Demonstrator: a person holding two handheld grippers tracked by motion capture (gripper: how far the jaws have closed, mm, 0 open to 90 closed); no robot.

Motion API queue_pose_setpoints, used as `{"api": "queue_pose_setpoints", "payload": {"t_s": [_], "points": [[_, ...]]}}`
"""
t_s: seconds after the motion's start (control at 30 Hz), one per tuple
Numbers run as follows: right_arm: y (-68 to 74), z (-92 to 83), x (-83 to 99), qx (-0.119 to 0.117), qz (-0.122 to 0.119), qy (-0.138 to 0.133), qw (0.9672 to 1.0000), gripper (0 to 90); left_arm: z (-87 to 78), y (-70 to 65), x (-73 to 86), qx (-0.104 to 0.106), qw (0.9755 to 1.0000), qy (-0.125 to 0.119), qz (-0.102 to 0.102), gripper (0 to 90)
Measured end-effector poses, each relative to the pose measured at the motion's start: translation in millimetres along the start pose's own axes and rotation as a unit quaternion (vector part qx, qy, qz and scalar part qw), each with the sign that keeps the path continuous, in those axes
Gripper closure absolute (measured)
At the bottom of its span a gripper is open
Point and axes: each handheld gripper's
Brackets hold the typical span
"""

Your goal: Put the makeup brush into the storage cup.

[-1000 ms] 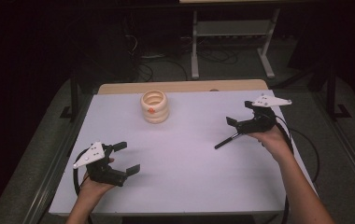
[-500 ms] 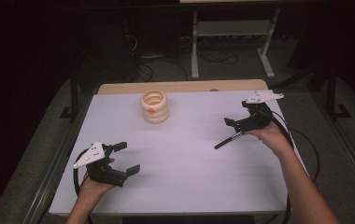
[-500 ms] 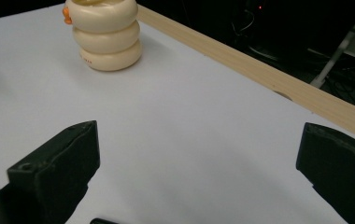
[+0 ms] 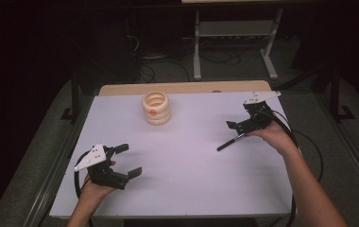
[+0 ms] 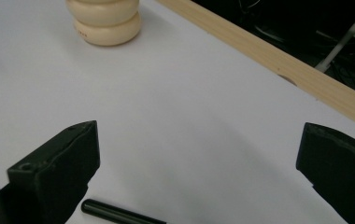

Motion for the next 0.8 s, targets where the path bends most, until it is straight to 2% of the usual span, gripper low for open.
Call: {"api": "queue_pose_setpoints", "payload": {"t_s": [0.43,0.63,0.8], "points": [[-1.9,6.5,-1.8,-0.018,-0.015,0.041,0.9989,0.0,-0.5,1.0,0.6,-0.002,1.0000,-0.001,-0.004,0.0],[-3.8,9.4,-2.6,-0.023,-0.029,0.060,0.9975,0.0,-0.6,1.3,0.7,0.000,1.0000,-0.001,-0.005,0.0],[-4.5,11.0,-3.8,-0.028,-0.031,0.073,0.9964,0.0,-1.1,1.6,0.7,0.000,1.0000,-0.002,-0.005,0.0]]}}
Point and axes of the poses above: each handheld gripper's, and its own axes: z roughly forward along the jaws, x roughly out of its underside, y roughly to its left, and after that the axes turned 3 degrees about -y, right-handed
